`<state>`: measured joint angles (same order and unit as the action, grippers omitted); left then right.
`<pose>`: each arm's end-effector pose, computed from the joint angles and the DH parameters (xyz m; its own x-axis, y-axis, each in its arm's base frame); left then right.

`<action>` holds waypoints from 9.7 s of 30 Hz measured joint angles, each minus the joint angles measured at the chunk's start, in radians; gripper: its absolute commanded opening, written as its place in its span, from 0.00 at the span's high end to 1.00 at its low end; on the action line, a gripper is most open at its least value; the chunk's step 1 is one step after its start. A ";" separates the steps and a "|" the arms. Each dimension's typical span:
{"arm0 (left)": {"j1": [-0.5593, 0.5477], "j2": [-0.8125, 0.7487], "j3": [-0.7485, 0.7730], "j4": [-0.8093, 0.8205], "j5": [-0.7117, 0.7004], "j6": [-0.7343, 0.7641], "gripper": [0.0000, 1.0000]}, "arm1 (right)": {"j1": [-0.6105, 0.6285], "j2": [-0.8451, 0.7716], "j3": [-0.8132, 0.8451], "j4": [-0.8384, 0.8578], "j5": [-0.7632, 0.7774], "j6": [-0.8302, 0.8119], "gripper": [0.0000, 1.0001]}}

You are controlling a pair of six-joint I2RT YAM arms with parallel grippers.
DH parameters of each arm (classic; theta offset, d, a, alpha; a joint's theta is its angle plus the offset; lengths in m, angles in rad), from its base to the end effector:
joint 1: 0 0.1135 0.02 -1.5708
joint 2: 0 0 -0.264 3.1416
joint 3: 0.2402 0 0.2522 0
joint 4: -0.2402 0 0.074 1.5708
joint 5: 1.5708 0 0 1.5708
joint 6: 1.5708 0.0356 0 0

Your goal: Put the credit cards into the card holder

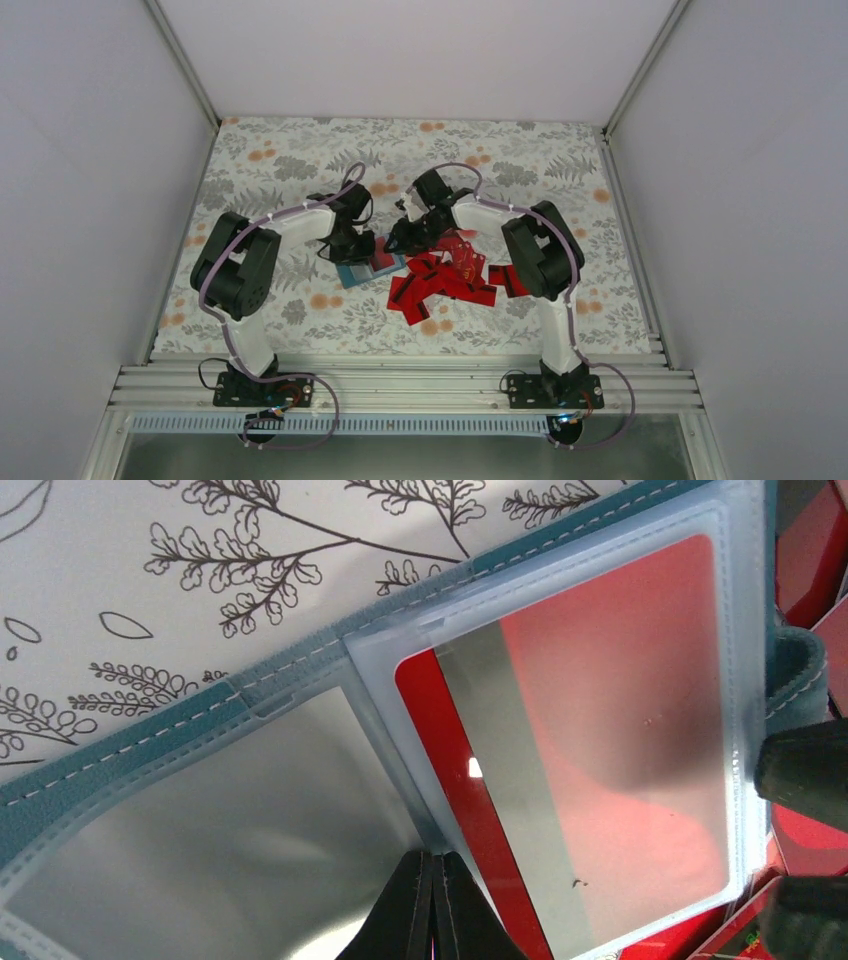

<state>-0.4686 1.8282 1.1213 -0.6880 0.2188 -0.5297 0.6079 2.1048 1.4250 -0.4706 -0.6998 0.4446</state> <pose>0.2922 -0.1566 0.1483 -0.9979 -0.0476 -0.0430 -0.0341 0.9615 -0.2728 0.3349 0.2609 0.1410 -0.9572 -0.2652 -0.1156 -0.2669 0.6556 0.7063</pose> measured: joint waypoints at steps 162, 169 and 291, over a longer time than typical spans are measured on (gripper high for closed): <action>-0.301 0.445 0.558 0.070 0.388 0.232 0.82 | -0.502 -0.422 -0.686 0.202 -0.111 0.089 0.42; -0.276 0.418 0.458 0.187 0.469 0.230 0.83 | -0.526 -0.415 -0.716 0.241 -0.193 0.085 0.44; -0.005 -0.406 -0.039 1.060 0.630 -0.559 0.97 | -0.299 -0.525 0.001 0.208 -0.633 0.433 0.96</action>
<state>-0.4732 1.4220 1.0824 0.3717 0.8486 -1.0885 0.3084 1.5795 1.4261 -0.2623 -1.3331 0.8780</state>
